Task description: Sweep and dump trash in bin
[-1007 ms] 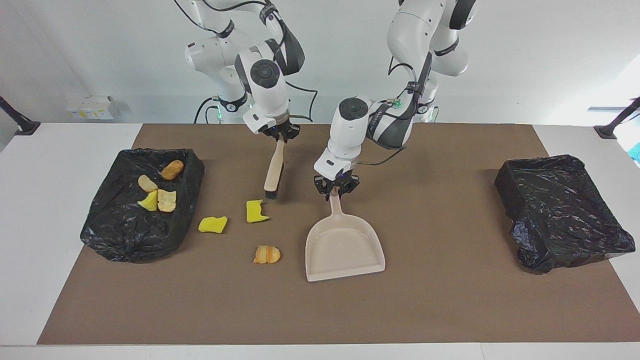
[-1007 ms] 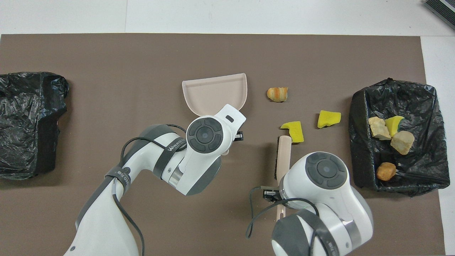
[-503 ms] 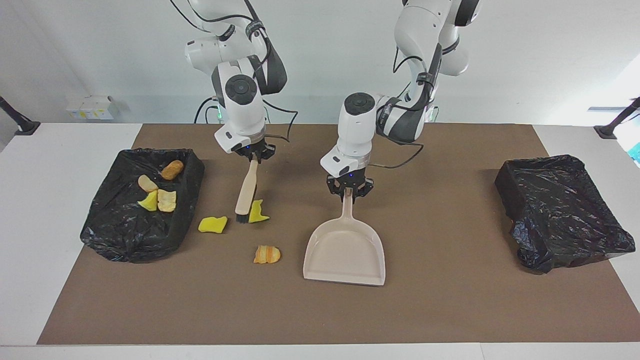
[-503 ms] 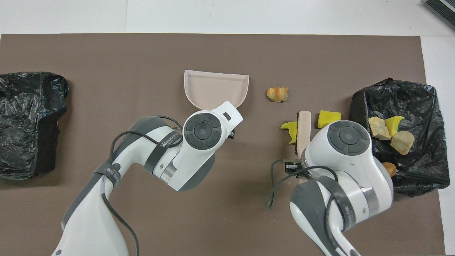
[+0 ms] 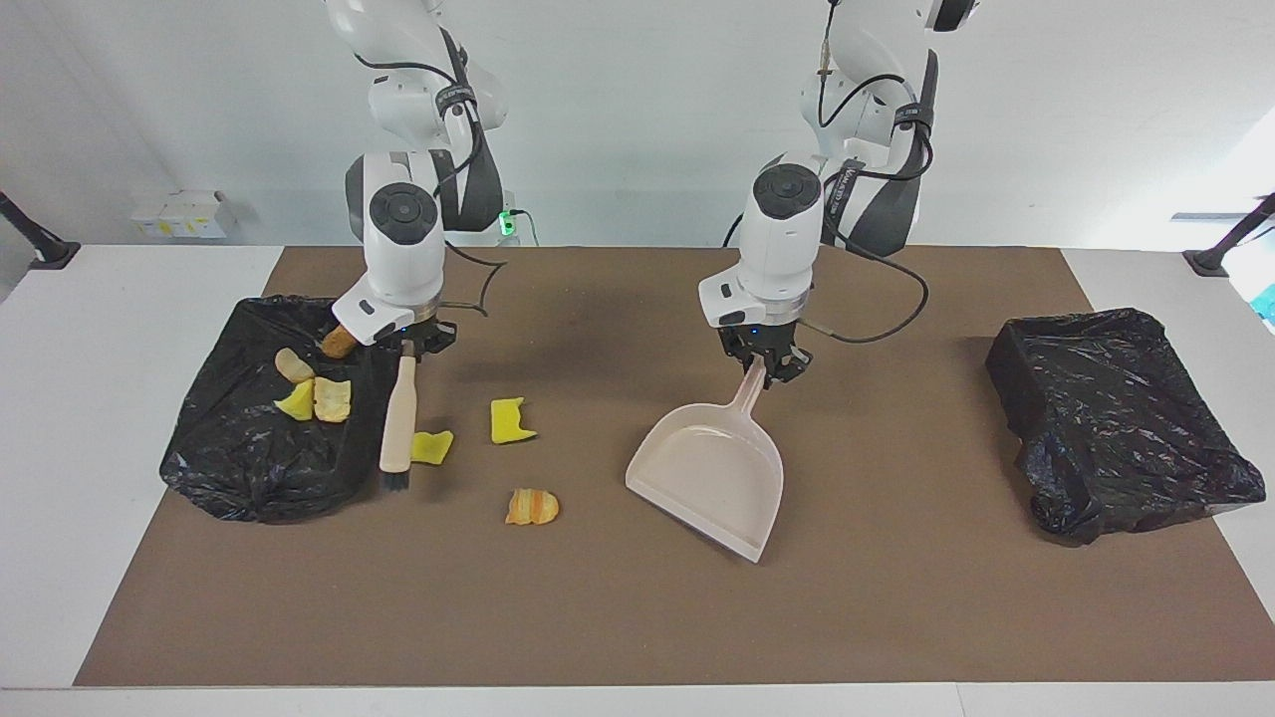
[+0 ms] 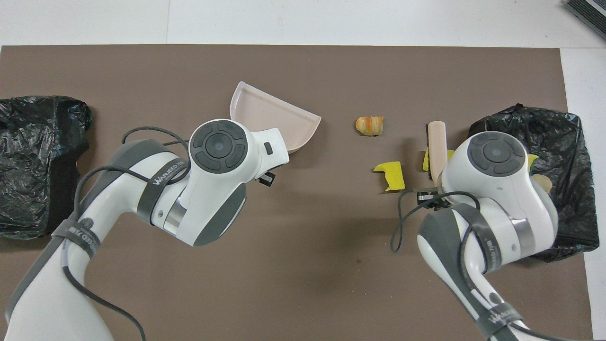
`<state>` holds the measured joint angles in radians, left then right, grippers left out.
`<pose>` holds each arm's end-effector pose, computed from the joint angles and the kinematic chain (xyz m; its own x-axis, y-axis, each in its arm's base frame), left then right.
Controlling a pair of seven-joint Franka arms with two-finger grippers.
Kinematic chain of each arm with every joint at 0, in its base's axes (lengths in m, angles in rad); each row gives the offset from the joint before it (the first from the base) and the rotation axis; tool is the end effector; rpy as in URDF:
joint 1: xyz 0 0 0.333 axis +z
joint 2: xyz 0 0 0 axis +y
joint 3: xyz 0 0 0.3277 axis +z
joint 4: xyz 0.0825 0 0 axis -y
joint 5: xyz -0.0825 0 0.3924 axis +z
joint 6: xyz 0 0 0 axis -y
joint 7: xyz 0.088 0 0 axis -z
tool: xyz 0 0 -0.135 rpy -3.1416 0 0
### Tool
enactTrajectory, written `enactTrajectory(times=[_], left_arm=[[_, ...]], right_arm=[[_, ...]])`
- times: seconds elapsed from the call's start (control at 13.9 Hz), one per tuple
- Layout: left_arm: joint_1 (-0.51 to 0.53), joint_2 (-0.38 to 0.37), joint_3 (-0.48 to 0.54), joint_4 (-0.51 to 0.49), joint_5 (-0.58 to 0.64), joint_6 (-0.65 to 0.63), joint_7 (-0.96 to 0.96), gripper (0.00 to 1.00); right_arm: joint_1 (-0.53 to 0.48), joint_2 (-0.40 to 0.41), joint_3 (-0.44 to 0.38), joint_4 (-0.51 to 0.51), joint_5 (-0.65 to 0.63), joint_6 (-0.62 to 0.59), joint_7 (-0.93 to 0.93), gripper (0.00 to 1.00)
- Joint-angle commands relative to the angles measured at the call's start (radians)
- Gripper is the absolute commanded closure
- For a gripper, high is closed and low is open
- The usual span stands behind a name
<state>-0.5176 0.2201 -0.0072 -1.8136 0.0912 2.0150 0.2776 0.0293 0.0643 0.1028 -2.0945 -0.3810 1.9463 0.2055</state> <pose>0.5454 -0.3066 0.3971 0.6663 -0.7445 -0.0414 -0.7452 -0.6630 -0.0713 0.5368 0.0360 0.3607 0.9835 0.0751 -0.1648 0.1287 -0.9300 0.3442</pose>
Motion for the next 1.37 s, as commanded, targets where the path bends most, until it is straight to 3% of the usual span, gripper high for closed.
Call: enactTrajectory(times=[0.0, 0.22, 0.5, 0.72, 0.86, 1.01, 1.29], left_arm=[[0.048, -0.021, -0.007, -0.024, 0.015, -0.012, 0.301, 1.0], [0.057, -0.034, -0.007, -0.053, 0.015, -0.013, 0.564, 1.0], [0.047, -0.093, -0.008, -0.179, 0.013, 0.004, 0.595, 1.0], [0.034, -0.128, -0.011, -0.245, 0.013, 0.034, 0.589, 1.0], [0.028, -0.128, -0.01, -0.274, 0.013, 0.085, 0.588, 0.96], [0.03, -0.128, -0.008, -0.276, 0.013, 0.087, 0.589, 0.79], [0.042, -0.131, -0.008, -0.291, 0.013, 0.114, 0.589, 0.66]], right_arm=[[-0.032, 0.048, 0.014, 0.01, -0.09, 0.019, -0.021, 1.0], [-0.026, 0.072, 0.015, 0.004, -0.114, 0.013, -0.02, 1.0], [0.011, 0.115, 0.024, 0.004, -0.093, 0.019, 0.029, 1.0], [0.053, 0.147, 0.026, 0.045, -0.007, 0.019, 0.058, 1.0], [0.09, 0.173, 0.026, 0.092, 0.092, 0.011, 0.063, 1.0], [0.119, 0.18, 0.026, 0.109, 0.175, 0.011, 0.087, 1.0], [0.222, 0.203, 0.026, 0.146, 0.336, 0.019, 0.195, 1.0]])
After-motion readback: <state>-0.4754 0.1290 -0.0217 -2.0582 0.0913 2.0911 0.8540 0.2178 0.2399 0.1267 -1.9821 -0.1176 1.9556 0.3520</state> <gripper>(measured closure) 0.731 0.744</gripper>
